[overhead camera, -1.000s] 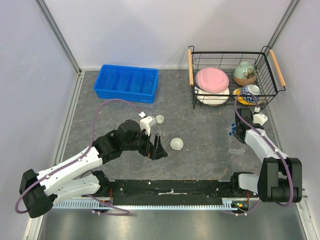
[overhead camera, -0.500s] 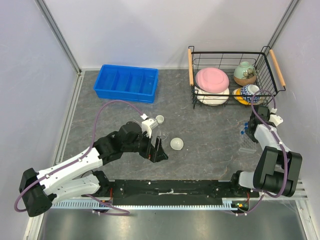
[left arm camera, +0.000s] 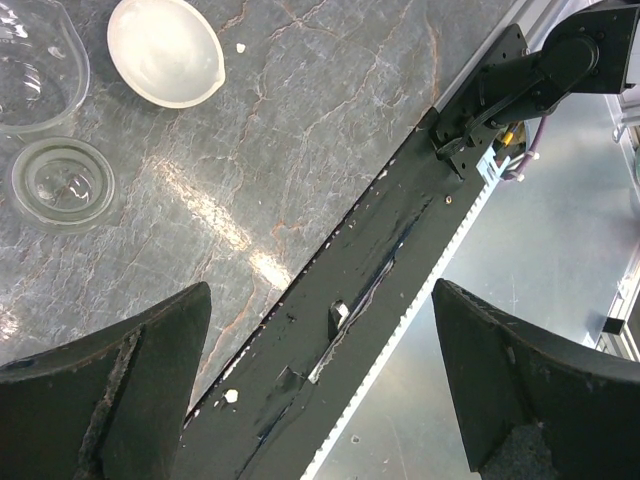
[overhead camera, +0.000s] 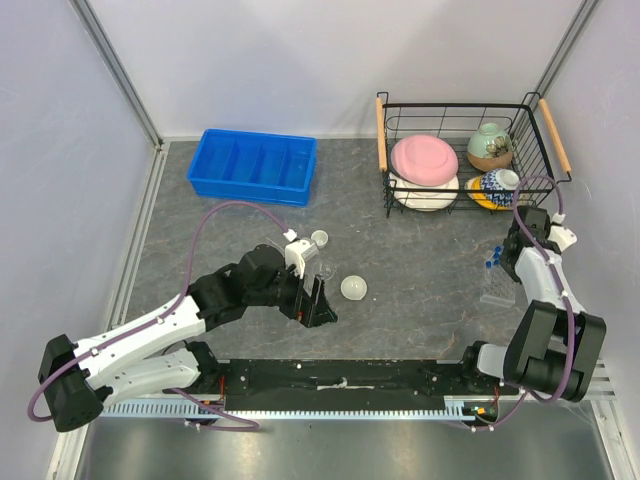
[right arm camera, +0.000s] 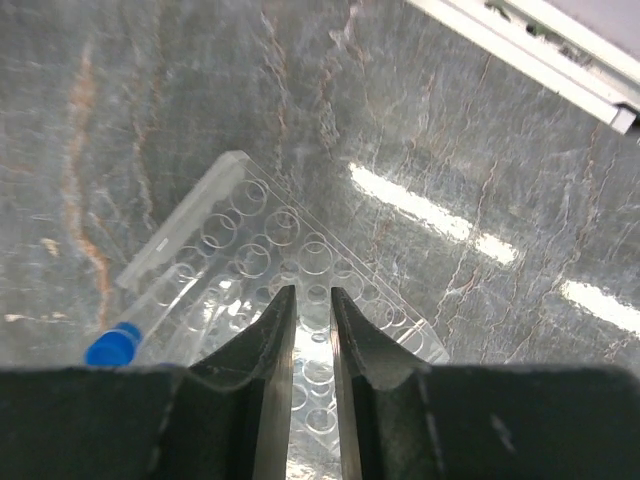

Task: Organize the chemistry lab equipment

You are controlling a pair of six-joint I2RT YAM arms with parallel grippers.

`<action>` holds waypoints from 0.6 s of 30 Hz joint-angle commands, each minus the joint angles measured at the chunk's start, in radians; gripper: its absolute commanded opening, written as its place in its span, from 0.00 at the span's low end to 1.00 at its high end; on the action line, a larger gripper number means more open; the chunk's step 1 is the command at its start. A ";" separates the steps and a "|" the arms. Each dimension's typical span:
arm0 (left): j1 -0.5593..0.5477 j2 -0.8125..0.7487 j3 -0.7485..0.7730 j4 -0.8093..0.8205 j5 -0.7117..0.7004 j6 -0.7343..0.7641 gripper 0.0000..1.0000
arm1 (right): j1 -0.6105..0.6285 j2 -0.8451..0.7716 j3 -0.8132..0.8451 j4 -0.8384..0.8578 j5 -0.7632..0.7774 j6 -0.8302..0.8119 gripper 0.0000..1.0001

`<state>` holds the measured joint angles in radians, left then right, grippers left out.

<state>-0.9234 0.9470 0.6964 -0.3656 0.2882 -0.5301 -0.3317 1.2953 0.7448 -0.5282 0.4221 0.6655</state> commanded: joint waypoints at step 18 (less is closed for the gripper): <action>-0.005 0.079 0.216 -0.202 -0.264 0.033 1.00 | 0.213 -0.395 0.375 -0.171 -0.048 -0.076 0.34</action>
<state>-0.9272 0.9913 0.7925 -0.4862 0.1520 -0.5297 -0.2134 0.9474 1.0061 -0.6979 0.4103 0.6312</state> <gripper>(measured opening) 0.993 0.334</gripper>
